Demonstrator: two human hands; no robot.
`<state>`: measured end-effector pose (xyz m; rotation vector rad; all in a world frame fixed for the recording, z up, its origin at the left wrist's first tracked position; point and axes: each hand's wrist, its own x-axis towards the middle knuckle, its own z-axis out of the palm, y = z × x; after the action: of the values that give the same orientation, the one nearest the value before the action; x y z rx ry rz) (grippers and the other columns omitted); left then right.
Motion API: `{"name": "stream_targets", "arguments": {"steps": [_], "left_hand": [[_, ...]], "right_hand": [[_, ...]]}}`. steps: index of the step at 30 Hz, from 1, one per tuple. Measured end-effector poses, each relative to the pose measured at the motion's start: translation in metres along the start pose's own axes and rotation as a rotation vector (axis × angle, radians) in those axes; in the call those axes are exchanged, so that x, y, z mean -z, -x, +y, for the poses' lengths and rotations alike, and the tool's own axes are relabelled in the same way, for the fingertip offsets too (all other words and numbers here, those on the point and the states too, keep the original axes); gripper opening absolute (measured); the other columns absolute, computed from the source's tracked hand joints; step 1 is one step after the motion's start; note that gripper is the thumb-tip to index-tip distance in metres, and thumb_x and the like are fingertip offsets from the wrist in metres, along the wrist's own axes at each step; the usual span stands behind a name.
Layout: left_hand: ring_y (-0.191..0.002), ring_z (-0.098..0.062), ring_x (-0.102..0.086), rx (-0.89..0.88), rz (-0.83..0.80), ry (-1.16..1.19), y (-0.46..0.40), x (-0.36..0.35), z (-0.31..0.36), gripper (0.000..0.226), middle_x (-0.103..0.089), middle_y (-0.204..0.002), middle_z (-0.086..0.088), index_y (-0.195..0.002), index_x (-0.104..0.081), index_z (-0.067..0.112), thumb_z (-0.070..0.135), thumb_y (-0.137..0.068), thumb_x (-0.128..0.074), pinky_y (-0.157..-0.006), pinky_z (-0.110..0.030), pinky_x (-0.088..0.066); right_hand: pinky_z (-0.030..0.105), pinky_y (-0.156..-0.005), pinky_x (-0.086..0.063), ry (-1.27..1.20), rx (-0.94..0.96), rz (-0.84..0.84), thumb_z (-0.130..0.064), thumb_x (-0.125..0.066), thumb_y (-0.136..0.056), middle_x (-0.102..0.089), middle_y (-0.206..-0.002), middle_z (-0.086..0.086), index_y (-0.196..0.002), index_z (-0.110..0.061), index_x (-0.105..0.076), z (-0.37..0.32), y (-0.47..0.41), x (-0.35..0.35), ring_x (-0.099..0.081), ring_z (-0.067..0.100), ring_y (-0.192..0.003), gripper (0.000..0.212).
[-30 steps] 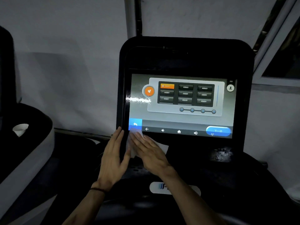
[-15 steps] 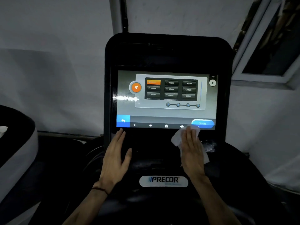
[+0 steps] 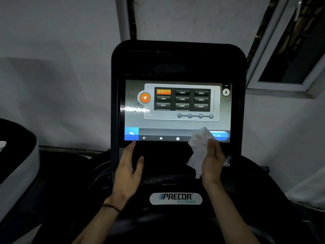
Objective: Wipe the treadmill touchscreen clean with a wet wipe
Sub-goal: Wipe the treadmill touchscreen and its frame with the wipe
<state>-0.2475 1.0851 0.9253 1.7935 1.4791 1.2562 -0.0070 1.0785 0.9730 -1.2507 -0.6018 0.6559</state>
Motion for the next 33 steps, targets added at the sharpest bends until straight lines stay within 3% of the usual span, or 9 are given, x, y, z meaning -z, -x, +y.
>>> {"name": "stream_targets", "arguments": {"steps": [2, 7, 11, 13, 17, 22, 25, 29, 33], "left_hand": [[-0.147, -0.003, -0.042, 0.023, -0.056, 0.144, -0.006, -0.005, 0.016, 0.058, -0.046, -0.158, 0.013, -0.157, -0.04, 0.029, 0.047, -0.103, -0.051, -0.121, -0.031, -0.037], [-0.125, 0.0, -0.061, 0.211, -0.237, 0.468, -0.016, -0.026, 0.065, 0.041, -0.065, -0.133, 0.015, -0.143, -0.048, 0.04, 0.027, -0.105, -0.056, -0.109, -0.02, -0.045], [-0.101, 0.008, -0.068, 0.324, -0.316, 0.645, -0.015, -0.041, 0.091, 0.032, -0.074, -0.109, 0.011, -0.133, -0.06, 0.025, 0.025, -0.101, -0.065, -0.085, -0.013, -0.052], [-0.102, -0.001, -0.072, 0.33, -0.28, 0.664, -0.015, -0.045, 0.094, 0.026, -0.078, -0.106, 0.005, -0.12, -0.068, 0.024, 0.024, -0.096, -0.074, -0.081, -0.014, -0.053], [-0.099, -0.011, -0.072, 0.374, -0.255, 0.747, -0.017, -0.048, 0.098, 0.022, -0.079, -0.109, -0.008, -0.115, -0.073, 0.012, 0.017, -0.094, -0.073, -0.088, -0.024, -0.055], [-0.079, -0.008, -0.065, 0.318, -0.202, 0.619, -0.023, -0.051, 0.091, 0.009, -0.076, -0.084, -0.001, -0.089, -0.076, 0.01, 0.004, -0.094, -0.071, -0.071, -0.016, -0.05], [-0.068, -0.004, -0.059, 0.288, -0.148, 0.574, -0.029, -0.052, 0.092, 0.02, -0.071, -0.072, 0.004, -0.077, -0.073, 0.011, 0.0, -0.093, -0.071, -0.064, -0.014, -0.046], [-0.065, -0.004, -0.059, 0.229, -0.097, 0.492, -0.038, -0.052, 0.09, 0.02, -0.071, -0.069, 0.008, -0.076, -0.073, 0.017, 0.003, -0.09, -0.076, -0.062, -0.018, -0.047], [-0.07, -0.004, -0.064, 0.169, -0.029, 0.379, -0.048, -0.05, 0.087, 0.008, -0.075, -0.08, 0.003, -0.087, -0.073, 0.014, 0.008, -0.09, -0.078, -0.065, -0.017, -0.049]], "right_hand": [[0.031, -0.091, -0.052, -0.211, -0.159, -0.023, -0.036, -0.056, -0.102, -0.075, -0.11, 0.006, -0.103, -0.024, -0.072, -0.012, 0.003, -0.01, -0.069, 0.018, -0.1, 0.021], [0.034, -0.081, -0.056, -0.56, -0.401, -0.231, -0.03, -0.05, -0.106, -0.076, -0.102, 0.01, -0.122, -0.005, -0.068, -0.034, 0.015, -0.029, -0.074, 0.022, -0.088, 0.035], [0.035, -0.077, -0.057, -0.586, -0.483, -0.312, -0.036, -0.042, -0.106, -0.077, -0.097, 0.016, -0.106, -0.005, -0.073, -0.046, 0.026, -0.036, -0.074, 0.026, -0.079, 0.044], [0.029, -0.069, -0.06, -0.562, -0.454, -0.327, -0.032, -0.043, -0.106, -0.077, -0.091, 0.013, -0.099, -0.007, -0.075, -0.047, 0.028, -0.037, -0.075, 0.023, -0.076, 0.041], [0.037, -0.079, -0.052, -0.53, -0.403, -0.36, -0.028, -0.048, -0.102, -0.073, -0.096, 0.016, -0.108, -0.004, -0.072, -0.043, 0.027, -0.038, -0.07, 0.026, -0.087, 0.035], [0.037, -0.078, -0.052, -0.529, -0.365, -0.389, -0.034, -0.064, -0.087, -0.069, -0.1, 0.017, -0.116, -0.003, -0.068, -0.04, 0.024, -0.035, -0.066, 0.026, -0.089, 0.042], [0.035, -0.078, -0.05, -0.461, -0.285, -0.364, -0.023, -0.06, -0.094, -0.07, -0.094, 0.011, -0.102, -0.006, -0.067, -0.037, 0.016, -0.032, -0.065, 0.024, -0.087, 0.02], [0.028, -0.078, -0.047, -0.155, -0.032, -0.299, -0.007, -0.056, -0.102, -0.071, -0.085, -0.001, -0.081, -0.019, -0.069, -0.035, 0.003, -0.017, -0.063, 0.013, -0.083, 0.027], [0.02, -0.087, -0.05, 0.085, 0.129, -0.334, -0.009, -0.064, -0.099, -0.078, -0.099, -0.009, -0.101, -0.022, -0.073, -0.03, -0.013, 0.002, -0.07, 0.002, -0.095, 0.016]]}}
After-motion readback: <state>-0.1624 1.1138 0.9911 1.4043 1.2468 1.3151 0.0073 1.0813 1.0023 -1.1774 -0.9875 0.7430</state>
